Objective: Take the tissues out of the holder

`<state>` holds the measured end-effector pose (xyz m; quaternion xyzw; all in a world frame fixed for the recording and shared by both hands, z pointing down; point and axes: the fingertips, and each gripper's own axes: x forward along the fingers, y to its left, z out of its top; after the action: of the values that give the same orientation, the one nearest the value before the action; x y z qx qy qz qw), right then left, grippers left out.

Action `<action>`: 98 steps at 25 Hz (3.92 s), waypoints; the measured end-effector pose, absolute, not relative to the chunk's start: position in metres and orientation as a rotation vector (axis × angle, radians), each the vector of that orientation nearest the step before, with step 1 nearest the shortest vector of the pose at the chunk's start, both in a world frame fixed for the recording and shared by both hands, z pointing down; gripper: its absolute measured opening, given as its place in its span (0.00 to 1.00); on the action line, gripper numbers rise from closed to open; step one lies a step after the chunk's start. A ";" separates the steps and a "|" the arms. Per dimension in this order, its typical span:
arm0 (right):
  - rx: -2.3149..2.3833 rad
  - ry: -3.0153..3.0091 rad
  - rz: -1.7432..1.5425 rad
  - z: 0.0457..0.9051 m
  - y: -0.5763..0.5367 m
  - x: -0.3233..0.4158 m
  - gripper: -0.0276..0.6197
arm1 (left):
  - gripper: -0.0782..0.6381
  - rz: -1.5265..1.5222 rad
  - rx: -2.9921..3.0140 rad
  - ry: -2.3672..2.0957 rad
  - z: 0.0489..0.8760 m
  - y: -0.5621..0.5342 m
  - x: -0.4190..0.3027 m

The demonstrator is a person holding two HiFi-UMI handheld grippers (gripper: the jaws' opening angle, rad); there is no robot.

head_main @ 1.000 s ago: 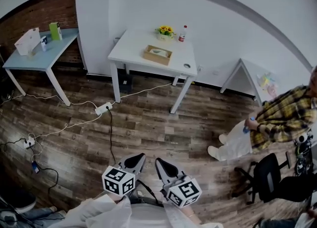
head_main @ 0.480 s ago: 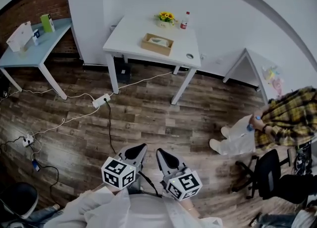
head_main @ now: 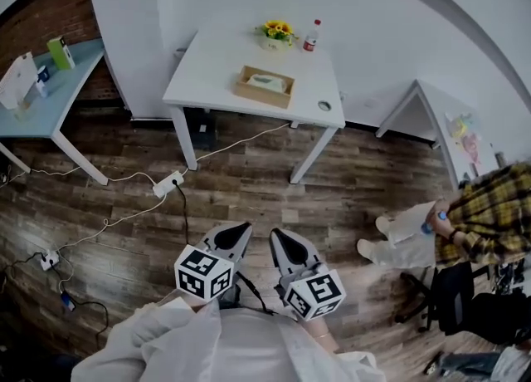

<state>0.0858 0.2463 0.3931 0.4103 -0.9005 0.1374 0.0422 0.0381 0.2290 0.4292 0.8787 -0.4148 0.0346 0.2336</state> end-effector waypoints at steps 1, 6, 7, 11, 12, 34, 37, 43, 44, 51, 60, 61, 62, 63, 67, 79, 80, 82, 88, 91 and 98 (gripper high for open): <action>1.260 -2.756 0.416 0.392 0.236 0.082 0.06 | 0.13 0.100 2.414 -1.136 0.429 0.218 0.035; 1.287 -2.740 0.429 0.393 0.197 0.070 0.06 | 0.13 0.109 2.433 -1.090 0.433 0.179 0.027; 1.285 -2.733 0.441 0.396 0.193 0.070 0.06 | 0.13 0.121 2.430 -1.088 0.437 0.173 0.025; 1.282 -2.700 0.485 0.407 0.175 0.073 0.06 | 0.13 0.133 2.403 -1.102 0.445 0.154 0.019; 1.276 -2.698 0.492 0.408 0.169 0.073 0.06 | 0.13 0.128 2.396 -1.108 0.445 0.147 0.017; 1.114 -2.772 0.427 0.400 -0.065 0.069 0.06 | 0.13 0.089 2.394 -1.170 0.436 -0.071 0.026; 1.106 -2.764 0.410 0.399 -0.093 0.074 0.06 | 0.13 0.100 2.392 -1.191 0.436 -0.097 0.030; 1.097 -2.759 0.416 0.403 -0.130 0.091 0.06 | 0.13 0.084 2.365 -1.231 0.437 -0.138 0.038; 1.098 -2.756 0.425 0.404 -0.135 0.093 0.06 | 0.13 0.087 2.364 -1.233 0.437 -0.141 0.040; 1.071 -2.746 0.484 0.420 -0.142 0.090 0.06 | 0.13 0.109 2.354 -1.229 0.441 -0.148 0.050; 0.984 -2.721 0.519 0.429 -0.156 0.076 0.06 | 0.13 0.157 2.333 -1.232 0.448 -0.162 0.040; 0.983 -2.721 0.518 0.428 -0.161 0.074 0.06 | 0.13 0.159 2.331 -1.233 0.448 -0.166 0.038; 0.982 -2.719 0.518 0.428 -0.166 0.073 0.06 | 0.13 0.161 2.328 -1.232 0.449 -0.170 0.035; 0.982 -2.717 0.519 0.427 -0.170 0.072 0.06 | 0.13 0.161 2.323 -1.230 0.449 -0.174 0.033; 1.013 -2.705 0.517 0.425 -0.196 0.067 0.06 | 0.13 0.165 2.315 -1.204 0.451 -0.192 0.024; 1.095 -2.640 0.548 0.433 -0.246 0.048 0.06 | 0.13 0.197 2.309 -1.099 0.468 -0.232 0.010; 1.096 -2.635 0.535 0.432 -0.249 0.045 0.06 | 0.13 0.199 2.307 -1.091 0.470 -0.235 0.009; 1.095 -2.621 0.521 0.434 -0.253 0.042 0.06 | 0.13 0.203 2.306 -1.063 0.472 -0.239 0.008; 1.090 -2.566 0.465 0.443 -0.264 0.038 0.06 | 0.13 0.210 2.324 -0.990 0.477 -0.250 0.002; 1.084 -2.543 0.467 0.449 -0.266 0.034 0.06 | 0.13 0.203 2.325 -0.927 0.479 -0.253 0.002; 1.119 -2.547 0.573 0.455 -0.270 0.022 0.06 | 0.13 0.228 2.352 -0.881 0.483 -0.251 0.002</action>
<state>0.0225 -0.2703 0.4548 0.3896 -0.8865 0.1995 0.1502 0.0016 -0.2509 0.4830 0.8882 -0.3328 0.0863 0.3048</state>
